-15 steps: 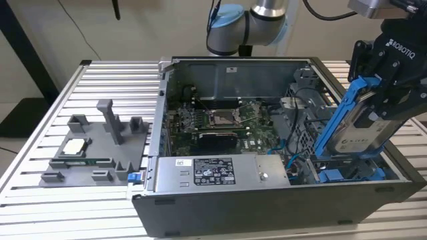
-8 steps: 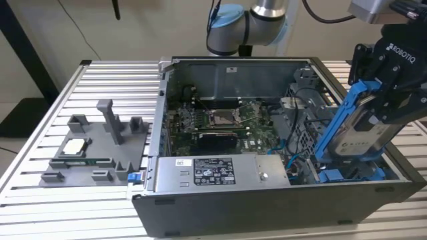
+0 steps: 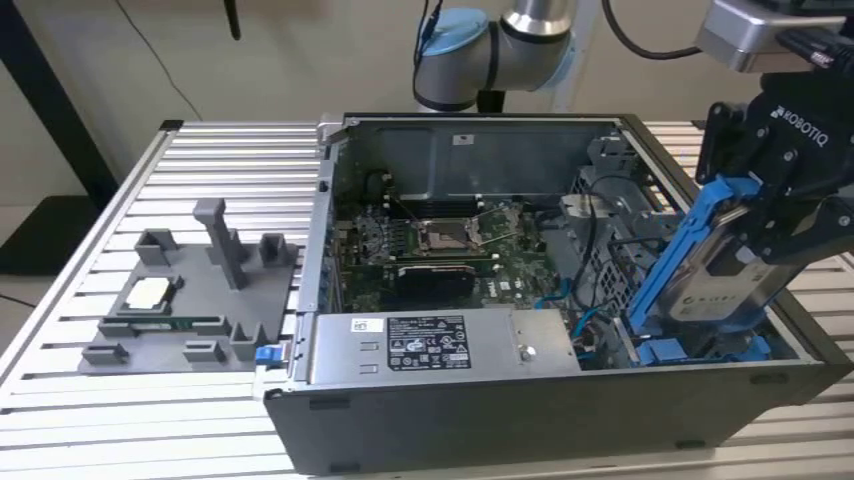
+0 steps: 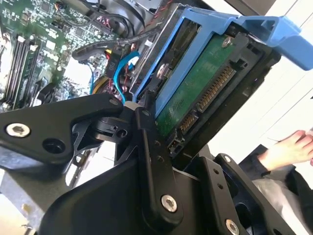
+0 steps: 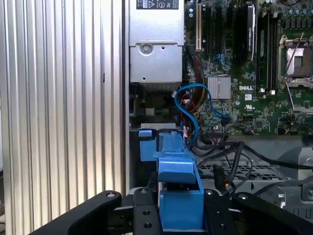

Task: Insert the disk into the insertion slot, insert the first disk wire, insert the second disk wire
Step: 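Insert the disk into the insertion slot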

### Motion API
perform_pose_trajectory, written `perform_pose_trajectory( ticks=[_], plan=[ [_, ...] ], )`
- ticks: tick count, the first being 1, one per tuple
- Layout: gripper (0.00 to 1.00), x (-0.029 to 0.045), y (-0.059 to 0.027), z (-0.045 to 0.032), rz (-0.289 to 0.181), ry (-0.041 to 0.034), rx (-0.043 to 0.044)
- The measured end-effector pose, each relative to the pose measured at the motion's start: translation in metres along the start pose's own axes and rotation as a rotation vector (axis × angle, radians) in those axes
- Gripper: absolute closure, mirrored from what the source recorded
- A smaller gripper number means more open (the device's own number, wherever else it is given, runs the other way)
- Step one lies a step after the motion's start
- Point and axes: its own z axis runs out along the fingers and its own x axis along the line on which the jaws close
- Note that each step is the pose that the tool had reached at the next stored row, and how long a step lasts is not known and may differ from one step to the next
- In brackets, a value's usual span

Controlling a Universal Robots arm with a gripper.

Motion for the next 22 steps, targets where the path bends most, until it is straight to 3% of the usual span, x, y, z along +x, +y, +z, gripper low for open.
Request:
perform_pose_trajectory(
  ticks=[8,17,22],
  plan=[
    [0.67,-0.0001,0.0001,0.0032,0.0,-0.0072,-0.0001],
    [0.67,-0.0001,0.0008,0.0077,0.0,-0.0077,0.0],
    [0.67,-0.0001,0.0005,0.0154,0.0,-0.0077,0.0001]
  ],
)
